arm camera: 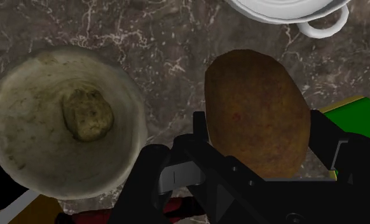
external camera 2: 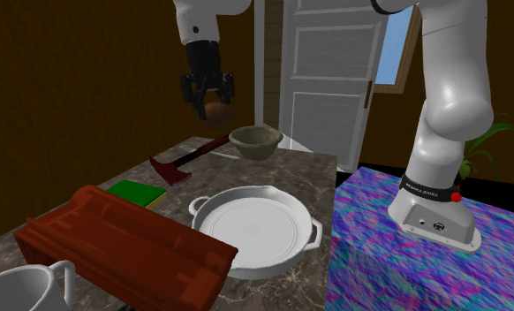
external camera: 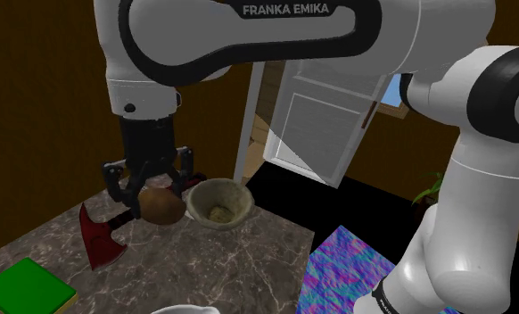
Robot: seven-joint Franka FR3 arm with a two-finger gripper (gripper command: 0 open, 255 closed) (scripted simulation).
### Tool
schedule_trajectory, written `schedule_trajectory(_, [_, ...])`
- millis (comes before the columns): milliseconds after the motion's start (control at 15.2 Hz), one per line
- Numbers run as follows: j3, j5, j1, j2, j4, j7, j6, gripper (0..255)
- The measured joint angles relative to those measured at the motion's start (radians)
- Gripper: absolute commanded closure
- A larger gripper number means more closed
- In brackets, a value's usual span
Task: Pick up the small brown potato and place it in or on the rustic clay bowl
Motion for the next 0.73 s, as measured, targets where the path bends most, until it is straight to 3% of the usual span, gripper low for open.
schedule_trajectory(198, [-0.003, 0.005, -0.011, -0.014, 0.011, -0.013, -0.025, 255])
schedule_trajectory(726, [-0.065, 0.050, -0.139, -0.151, -0.129, -0.202, -0.031, 255])
